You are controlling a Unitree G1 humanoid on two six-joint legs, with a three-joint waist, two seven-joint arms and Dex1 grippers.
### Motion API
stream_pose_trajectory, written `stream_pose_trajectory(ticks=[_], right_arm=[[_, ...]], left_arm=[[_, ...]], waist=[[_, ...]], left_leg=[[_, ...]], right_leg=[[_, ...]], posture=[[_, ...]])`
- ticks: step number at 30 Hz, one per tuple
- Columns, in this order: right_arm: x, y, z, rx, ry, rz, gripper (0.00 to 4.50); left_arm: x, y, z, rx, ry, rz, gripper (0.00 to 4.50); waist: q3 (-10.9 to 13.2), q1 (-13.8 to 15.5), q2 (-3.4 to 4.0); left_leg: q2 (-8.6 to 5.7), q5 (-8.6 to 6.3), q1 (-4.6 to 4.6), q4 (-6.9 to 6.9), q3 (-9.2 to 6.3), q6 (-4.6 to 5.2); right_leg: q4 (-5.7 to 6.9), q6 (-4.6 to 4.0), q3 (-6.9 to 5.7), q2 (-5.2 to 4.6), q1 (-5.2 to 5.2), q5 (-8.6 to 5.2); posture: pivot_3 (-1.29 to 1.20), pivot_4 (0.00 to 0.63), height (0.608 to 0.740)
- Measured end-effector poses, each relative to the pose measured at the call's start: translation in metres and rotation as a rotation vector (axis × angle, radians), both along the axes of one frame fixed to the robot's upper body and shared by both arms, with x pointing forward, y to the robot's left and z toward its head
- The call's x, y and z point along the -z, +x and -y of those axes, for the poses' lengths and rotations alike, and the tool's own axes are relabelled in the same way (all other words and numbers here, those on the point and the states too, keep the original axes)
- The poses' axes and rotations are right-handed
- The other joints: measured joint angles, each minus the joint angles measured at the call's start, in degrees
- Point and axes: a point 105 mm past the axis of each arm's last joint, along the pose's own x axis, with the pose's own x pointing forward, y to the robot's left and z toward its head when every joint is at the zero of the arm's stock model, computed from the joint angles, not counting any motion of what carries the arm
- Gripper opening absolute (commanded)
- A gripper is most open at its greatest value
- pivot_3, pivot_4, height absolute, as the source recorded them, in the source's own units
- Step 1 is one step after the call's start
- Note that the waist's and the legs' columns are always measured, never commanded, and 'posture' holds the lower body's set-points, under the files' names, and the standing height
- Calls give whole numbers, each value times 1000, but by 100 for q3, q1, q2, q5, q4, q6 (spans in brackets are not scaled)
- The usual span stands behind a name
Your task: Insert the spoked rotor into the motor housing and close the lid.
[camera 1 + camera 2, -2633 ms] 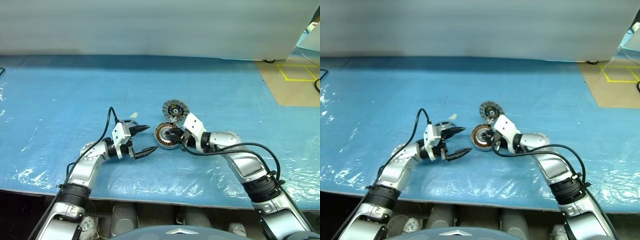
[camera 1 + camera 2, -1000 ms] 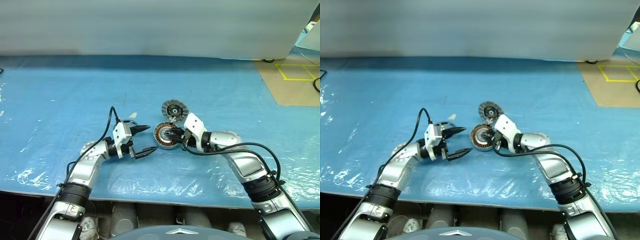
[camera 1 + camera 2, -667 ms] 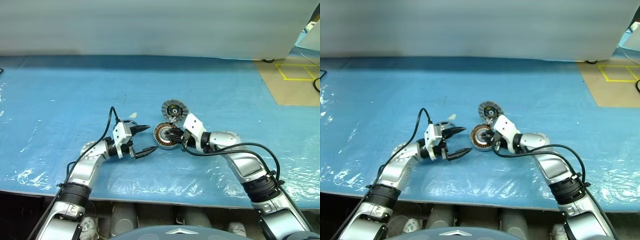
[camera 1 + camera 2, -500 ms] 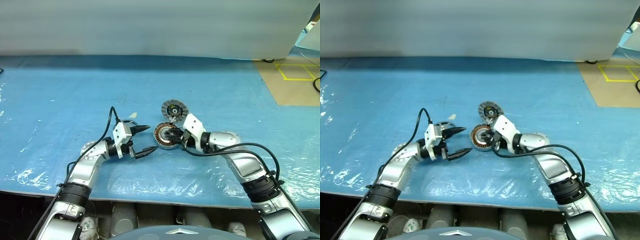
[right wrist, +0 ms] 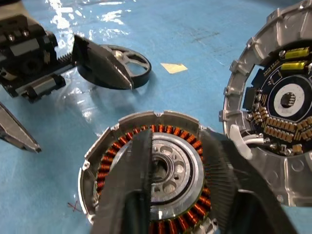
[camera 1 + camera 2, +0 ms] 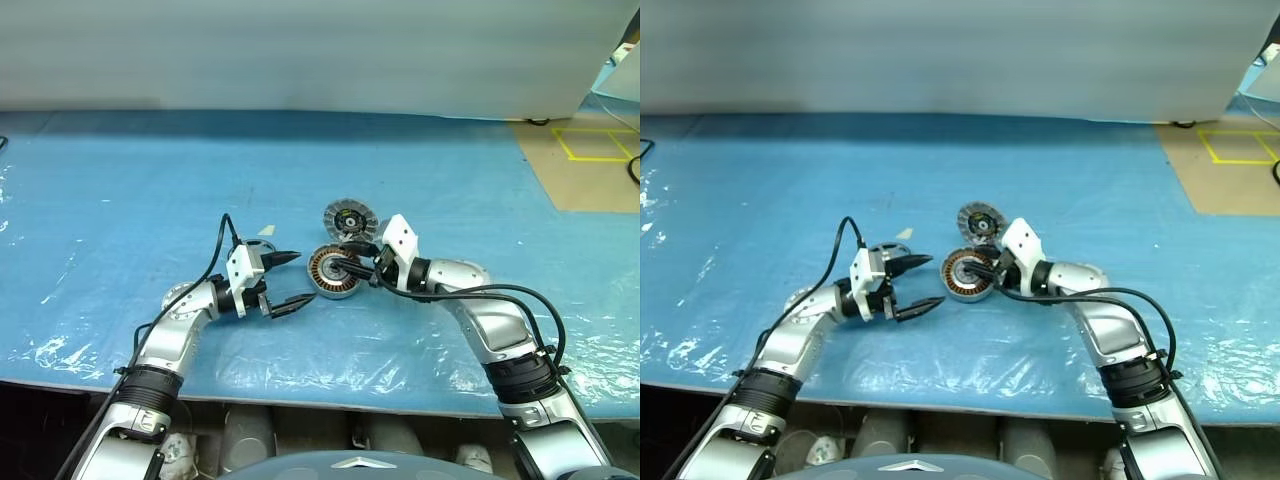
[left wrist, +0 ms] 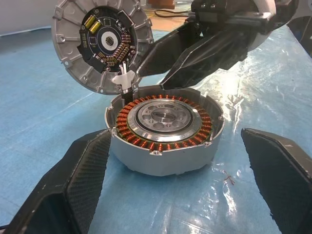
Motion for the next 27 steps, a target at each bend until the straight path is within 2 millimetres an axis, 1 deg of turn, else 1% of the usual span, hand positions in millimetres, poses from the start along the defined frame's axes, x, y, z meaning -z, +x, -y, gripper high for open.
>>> stream_pose_trajectory(ticks=[2, 12, 21, 24, 27], right_arm=[[4, 0, -1, 3, -26, 6, 20], [17, -5, -20, -17, -47, -29, 20], [19, -4, -21, -8, -59, -34, 20], [20, -8, -19, 2, 31, -92, 20], [20, -12, -17, -9, 80, -124, 20]], left_arm=[[0, 0, 0, 1, 0, 0, 4500], [0, 0, 0, 0, 2, -2, 4500], [1, 0, 0, 0, 4, -2, 4500], [1, 0, 0, 0, 5, -2, 4500], [1, 0, 0, 0, 5, -2, 4500]], waist=[[0, -4, 0], [0, -2, 0], [0, -2, 0], [0, 1, 0], [0, 1, 0]], left_leg=[[0, 0, 0, 0, 0, 0], [0, 0, 1, -1, 0, 0], [-1, 0, 5, 0, 0, -1], [0, -1, 6, -1, 0, -1], [0, -1, 3, -1, 0, -1]], right_leg=[[0, 0, 0, 0, 0, 0], [-1, 0, 0, 0, 0, 0], [0, 0, 1, 0, 4, 0], [-1, 0, 0, 0, 5, 0], [-3, 0, 0, -1, 4, 0]], posture=[[0, 150, 740], [0, 150, 740], [0, 150, 740], [0, 150, 740], [0, 150, 740]])
